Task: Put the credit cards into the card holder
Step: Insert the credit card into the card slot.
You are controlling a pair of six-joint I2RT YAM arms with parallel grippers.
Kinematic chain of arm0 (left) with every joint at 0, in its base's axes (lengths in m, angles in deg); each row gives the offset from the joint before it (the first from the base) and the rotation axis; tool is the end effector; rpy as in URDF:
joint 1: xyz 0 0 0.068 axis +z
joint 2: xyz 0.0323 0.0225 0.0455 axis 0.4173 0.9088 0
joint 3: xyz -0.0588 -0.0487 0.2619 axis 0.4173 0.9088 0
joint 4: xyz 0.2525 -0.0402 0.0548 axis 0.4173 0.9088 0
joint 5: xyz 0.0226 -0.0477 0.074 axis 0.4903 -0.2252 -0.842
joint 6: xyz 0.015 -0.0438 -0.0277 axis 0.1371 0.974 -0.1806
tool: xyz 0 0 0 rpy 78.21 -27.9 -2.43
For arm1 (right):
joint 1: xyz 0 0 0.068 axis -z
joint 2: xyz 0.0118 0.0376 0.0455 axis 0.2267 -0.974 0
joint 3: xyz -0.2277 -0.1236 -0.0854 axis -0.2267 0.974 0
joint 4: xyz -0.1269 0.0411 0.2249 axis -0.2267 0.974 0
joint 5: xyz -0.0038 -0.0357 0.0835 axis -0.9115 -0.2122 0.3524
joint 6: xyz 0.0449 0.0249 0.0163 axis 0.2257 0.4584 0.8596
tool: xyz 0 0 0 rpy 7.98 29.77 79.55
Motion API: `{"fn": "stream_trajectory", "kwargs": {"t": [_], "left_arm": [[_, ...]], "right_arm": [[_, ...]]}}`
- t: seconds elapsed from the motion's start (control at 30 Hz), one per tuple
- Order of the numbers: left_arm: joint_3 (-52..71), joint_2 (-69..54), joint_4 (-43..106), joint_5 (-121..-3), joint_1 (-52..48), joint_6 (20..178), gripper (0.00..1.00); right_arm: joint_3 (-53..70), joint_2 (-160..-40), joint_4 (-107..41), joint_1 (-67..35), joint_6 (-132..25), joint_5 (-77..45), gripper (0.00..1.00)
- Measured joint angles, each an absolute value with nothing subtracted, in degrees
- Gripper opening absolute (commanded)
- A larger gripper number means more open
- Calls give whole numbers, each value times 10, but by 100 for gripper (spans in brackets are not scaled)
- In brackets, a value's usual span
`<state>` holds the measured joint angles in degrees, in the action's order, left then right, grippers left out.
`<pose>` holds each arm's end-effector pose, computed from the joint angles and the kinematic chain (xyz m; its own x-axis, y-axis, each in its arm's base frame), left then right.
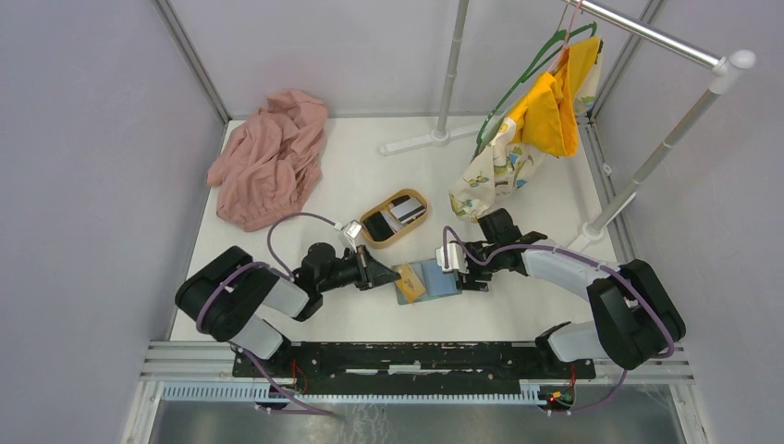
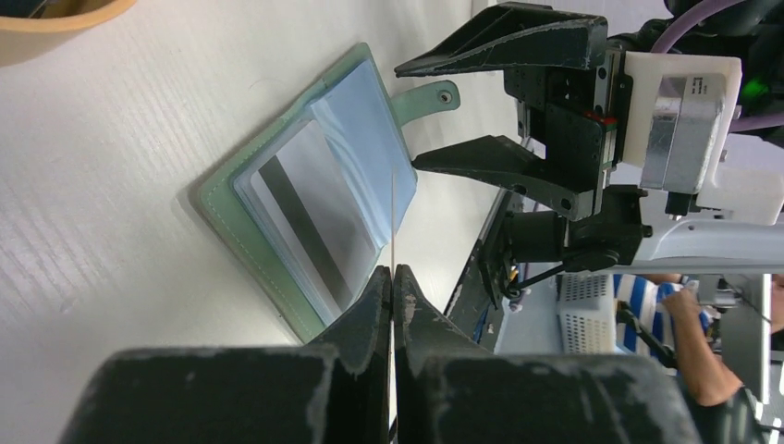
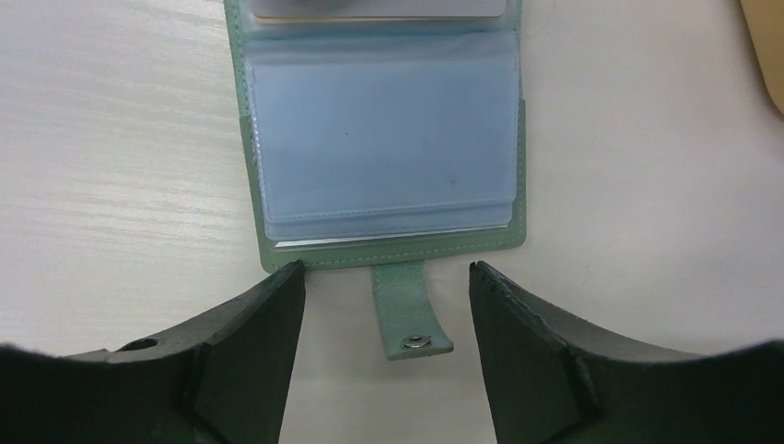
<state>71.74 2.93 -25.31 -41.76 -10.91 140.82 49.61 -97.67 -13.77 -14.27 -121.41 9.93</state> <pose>0.1682 -0.1413 0.1235 -0.8502 -0.2593 -0.4582 0.3375 0.3996 -0.8523 0.1967 0.1239 0.1517 0.1411 -0.7539 -0.6416 -0.9874 -0.0600 -0.1467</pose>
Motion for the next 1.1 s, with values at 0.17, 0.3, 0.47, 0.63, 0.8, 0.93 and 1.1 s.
{"fn": "stream_trajectory", "kwargs": {"t": [0.17,0.3,0.47,0.63,0.8,0.93,1.1], "left_arm": [[716,107,-342,-387,-94,1443,2],[715,143,-387,-378,-85,1462,2],[714,162,-412,-372,-78,1470,2],[714,180,-412,-371,-75,1471,2],[713,180,-390,-371,-75,1470,2],[706,167,-335,-373,-75,1463,2],[695,128,-261,-377,-75,1441,2]], "right_arm": [[496,-978,-137,-147,-1214,98,69],[490,-985,-136,-155,-1214,97,68],[487,-990,-136,-164,-1215,96,67],[483,-995,-139,-176,-1217,96,67],[481,-999,-142,-187,-1219,93,66],[480,-1000,-144,-189,-1219,90,66],[480,-1000,-144,-191,-1221,90,66]]}}
